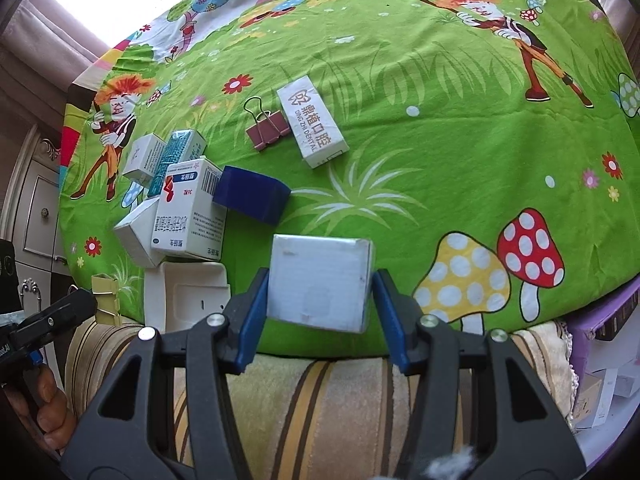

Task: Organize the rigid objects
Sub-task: 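Grasp the yellow binder clip with the left gripper while the right gripper grasps the white cube box, then carry the clip and cube box to the purple-rimmed box and release both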

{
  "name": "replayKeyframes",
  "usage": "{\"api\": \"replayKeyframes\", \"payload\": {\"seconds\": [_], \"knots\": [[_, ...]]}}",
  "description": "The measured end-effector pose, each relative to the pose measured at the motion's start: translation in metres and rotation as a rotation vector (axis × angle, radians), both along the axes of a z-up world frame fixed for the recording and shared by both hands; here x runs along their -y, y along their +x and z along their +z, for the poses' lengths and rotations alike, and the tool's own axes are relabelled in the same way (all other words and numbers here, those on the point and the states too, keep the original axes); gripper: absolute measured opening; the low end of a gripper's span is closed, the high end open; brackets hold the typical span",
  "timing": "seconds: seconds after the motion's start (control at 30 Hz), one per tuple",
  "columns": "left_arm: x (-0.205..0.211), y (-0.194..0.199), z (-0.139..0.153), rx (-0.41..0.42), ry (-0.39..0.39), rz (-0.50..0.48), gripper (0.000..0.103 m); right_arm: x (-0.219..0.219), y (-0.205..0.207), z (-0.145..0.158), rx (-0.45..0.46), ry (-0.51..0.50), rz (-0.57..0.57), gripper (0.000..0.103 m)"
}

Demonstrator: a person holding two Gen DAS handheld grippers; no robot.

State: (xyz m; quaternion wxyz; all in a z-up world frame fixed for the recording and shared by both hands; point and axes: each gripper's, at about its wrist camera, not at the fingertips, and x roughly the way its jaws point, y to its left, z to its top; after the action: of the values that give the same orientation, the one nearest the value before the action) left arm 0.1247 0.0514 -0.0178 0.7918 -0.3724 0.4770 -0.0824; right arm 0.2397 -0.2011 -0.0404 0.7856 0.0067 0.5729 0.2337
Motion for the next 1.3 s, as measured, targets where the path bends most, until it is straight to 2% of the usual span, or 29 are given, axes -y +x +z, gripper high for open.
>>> {"api": "replayKeyframes", "payload": {"seconds": [0.3,0.6,0.9,1.3], "knots": [[0.024,0.000,0.014,0.019,-0.007,-0.027,0.033,0.027,-0.017,0.026,0.106,0.014,-0.027,0.056],[0.069,0.006,0.023,0.034,-0.024,-0.087,0.033,0.062,-0.038,0.047,0.176,0.057,-0.060,0.056],[0.124,0.015,0.027,0.050,-0.076,-0.165,0.033,0.124,-0.055,0.060,0.205,0.113,-0.145,0.056],[0.203,0.030,0.029,0.048,-0.100,-0.301,0.033,0.223,-0.068,0.072,0.268,0.088,-0.323,0.056]]}}
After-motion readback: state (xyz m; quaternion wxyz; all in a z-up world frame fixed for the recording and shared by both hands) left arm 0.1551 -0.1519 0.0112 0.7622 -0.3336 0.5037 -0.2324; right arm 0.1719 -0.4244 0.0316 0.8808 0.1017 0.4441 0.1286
